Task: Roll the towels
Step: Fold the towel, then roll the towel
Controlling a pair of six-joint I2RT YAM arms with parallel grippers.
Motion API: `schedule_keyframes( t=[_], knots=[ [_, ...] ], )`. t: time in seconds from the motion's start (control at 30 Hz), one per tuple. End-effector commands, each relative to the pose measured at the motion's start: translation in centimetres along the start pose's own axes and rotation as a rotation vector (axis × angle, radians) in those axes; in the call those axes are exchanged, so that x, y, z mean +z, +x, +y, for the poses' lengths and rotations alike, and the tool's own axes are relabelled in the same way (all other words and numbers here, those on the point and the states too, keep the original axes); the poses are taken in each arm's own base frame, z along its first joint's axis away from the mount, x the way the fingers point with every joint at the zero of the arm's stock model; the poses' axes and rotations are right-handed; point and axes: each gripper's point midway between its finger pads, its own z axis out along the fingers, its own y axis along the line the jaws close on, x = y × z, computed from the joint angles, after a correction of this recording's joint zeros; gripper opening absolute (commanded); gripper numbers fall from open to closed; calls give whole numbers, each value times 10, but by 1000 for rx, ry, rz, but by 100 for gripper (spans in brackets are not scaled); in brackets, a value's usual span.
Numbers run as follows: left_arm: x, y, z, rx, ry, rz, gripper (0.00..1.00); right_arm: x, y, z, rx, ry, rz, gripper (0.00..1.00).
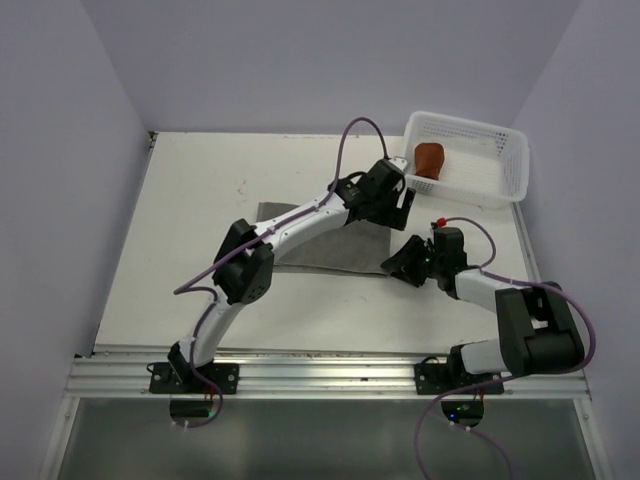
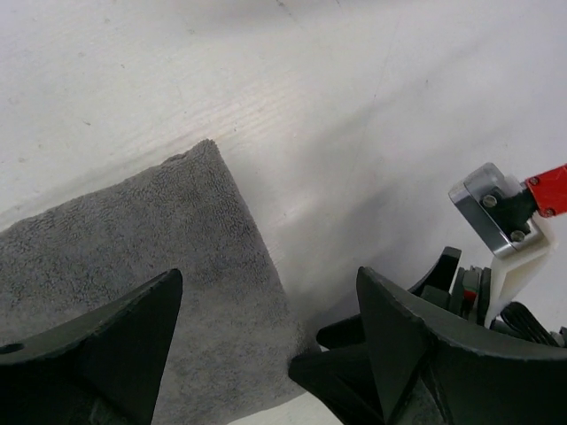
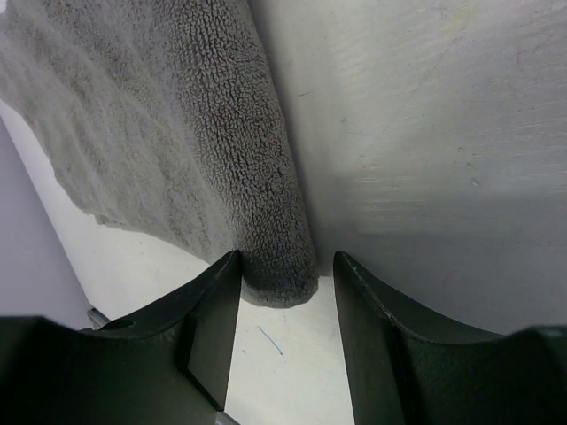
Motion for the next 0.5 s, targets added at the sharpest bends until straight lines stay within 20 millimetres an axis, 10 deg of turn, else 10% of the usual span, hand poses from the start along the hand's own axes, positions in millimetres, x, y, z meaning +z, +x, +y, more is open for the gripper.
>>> schedule_keyframes(
  t=[0.0,0.47],
  knots=[
    [6,-11,-12,-27,32,-25,82,1,-1,7,-36,-57,-17,49],
    [68,10,4,-33,-34,-5,70,6,8,0,-55,-56,2,24]
  ],
)
